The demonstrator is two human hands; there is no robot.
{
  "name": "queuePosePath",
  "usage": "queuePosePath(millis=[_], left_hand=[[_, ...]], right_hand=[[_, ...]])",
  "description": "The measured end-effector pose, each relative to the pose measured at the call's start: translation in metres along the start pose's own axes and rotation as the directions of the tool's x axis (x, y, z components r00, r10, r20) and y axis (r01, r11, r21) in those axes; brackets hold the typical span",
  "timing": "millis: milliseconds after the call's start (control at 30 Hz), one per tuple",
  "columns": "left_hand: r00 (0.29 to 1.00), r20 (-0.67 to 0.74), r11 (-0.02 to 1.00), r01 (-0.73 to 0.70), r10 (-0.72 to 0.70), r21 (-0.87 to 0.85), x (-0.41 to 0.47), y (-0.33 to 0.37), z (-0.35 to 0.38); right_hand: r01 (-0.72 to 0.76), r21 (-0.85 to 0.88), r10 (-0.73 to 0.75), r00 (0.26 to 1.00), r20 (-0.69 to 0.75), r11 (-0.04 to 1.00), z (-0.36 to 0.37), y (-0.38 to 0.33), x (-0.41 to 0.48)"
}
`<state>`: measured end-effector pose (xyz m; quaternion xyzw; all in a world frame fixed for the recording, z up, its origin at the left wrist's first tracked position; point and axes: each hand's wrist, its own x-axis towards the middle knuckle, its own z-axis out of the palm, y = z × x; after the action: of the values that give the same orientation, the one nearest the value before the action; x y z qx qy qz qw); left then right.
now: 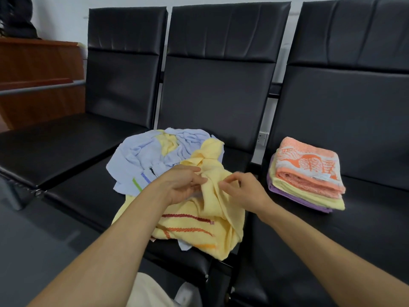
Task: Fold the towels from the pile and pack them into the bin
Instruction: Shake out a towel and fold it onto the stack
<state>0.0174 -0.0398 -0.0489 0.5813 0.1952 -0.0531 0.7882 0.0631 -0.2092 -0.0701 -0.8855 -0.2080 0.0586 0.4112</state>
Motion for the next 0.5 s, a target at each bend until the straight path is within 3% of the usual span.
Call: queuePosePath(millis=[100,233,333,400,500], left_hand=[[0.999,0.008,0.998,-0.036,0.036,0.042,-0.002,0.0,0.001],[0.997,-0.006,0.996,-0.074,0.075,0.05,0.001,-0.001,0.003],[0.997,-0.021,0.997,-0.078,0.078,-0.016,0.001,-0.001,0.003],[0.994,-0.071,0.995,-0.088,0.085,-0.039,0.003,-0.002,0.004],[0.988,-0.125,0.99,-0.079,0.093,0.116,0.005,-0.006,0.008]], right_hand=[[0.002,0.049,-0.007,0.994,0.108,0.999,0.002,-0.003,-0.004],[0.022,0.018,-0.023,0.995,0.094,1.0,0.007,-0.004,0.0],[-0.071,0.208,0.062,0.997,0.05,0.976,0.005,-0.007,0.001],[-0.169,0.454,0.158,0.985,0.063,0.875,0.003,-0.009,0.002],[-0.275,0.742,0.231,0.959,0.164,0.612,-0.004,-0.013,0.003]])
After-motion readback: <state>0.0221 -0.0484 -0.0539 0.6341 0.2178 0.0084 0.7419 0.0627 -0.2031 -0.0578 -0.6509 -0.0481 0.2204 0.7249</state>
